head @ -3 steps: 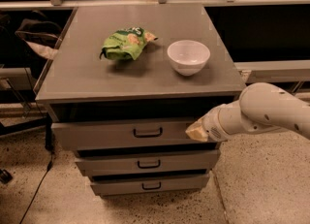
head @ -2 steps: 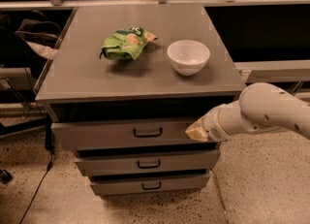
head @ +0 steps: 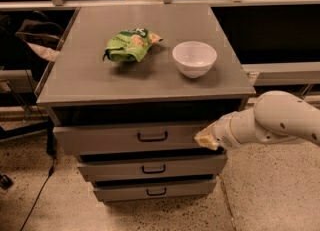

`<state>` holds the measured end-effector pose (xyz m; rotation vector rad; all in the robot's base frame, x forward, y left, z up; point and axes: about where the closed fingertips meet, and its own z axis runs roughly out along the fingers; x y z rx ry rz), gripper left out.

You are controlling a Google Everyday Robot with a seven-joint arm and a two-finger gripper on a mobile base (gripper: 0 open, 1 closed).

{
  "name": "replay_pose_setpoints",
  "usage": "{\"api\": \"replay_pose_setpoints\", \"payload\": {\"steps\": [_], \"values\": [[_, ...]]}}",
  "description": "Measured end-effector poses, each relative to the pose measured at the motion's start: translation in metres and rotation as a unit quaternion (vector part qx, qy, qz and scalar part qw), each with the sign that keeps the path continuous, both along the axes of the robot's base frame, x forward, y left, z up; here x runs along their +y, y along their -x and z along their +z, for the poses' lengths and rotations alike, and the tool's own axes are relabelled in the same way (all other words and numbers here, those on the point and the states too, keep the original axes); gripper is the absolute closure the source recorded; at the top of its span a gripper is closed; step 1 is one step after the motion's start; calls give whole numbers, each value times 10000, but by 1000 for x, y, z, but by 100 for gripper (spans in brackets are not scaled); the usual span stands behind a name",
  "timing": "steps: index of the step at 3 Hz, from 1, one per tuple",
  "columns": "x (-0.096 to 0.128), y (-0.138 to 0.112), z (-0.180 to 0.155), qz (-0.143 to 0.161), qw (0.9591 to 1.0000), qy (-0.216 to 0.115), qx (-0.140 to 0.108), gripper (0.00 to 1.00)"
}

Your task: Close top drawer

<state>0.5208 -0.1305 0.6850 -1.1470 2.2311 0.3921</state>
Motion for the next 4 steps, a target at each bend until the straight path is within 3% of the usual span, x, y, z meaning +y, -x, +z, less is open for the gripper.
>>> {"api": "replay_pose_setpoints", "payload": {"steps": [1,3,4], "values": [[0,1,-1,-4,10000,-29,-7,0],[-1,11,-3,-16,9999,-124,-30,0],[-5,47,-2,-61,9997,-185,-174,0]]}}
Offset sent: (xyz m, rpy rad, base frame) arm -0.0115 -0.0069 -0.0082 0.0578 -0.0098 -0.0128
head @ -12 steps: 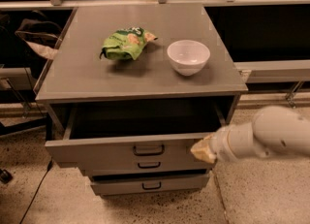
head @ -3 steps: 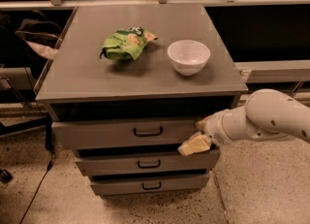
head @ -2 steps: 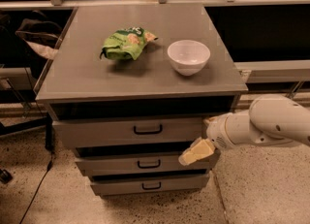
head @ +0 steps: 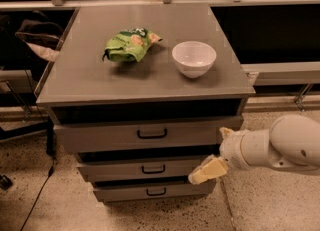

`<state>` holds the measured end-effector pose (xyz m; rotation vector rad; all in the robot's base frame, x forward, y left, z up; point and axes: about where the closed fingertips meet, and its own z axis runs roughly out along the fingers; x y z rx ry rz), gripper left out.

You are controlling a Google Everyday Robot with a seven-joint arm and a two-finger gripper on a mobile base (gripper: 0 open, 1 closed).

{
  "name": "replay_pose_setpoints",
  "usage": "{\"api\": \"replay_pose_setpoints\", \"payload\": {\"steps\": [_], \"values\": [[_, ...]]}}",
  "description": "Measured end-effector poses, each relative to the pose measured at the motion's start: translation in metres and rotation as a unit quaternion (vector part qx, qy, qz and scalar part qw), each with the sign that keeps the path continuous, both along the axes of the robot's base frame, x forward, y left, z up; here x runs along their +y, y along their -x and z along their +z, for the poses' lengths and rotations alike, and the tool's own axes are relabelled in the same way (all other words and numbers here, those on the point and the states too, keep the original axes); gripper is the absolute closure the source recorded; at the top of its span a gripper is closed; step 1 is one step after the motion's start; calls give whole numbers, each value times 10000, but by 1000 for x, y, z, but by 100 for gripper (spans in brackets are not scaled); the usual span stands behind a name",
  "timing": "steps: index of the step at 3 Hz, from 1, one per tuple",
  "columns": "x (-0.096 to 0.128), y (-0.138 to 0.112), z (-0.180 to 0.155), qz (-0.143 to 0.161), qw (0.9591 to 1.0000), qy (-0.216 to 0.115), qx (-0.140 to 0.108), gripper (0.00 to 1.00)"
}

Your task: Close top drawer

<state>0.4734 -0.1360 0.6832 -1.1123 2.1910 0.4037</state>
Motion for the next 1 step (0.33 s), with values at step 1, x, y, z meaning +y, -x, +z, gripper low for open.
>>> {"api": "replay_pose_setpoints", "payload": {"steps": [1], "values": [[-1,4,-1,-23,10000,8,0,0]]}}
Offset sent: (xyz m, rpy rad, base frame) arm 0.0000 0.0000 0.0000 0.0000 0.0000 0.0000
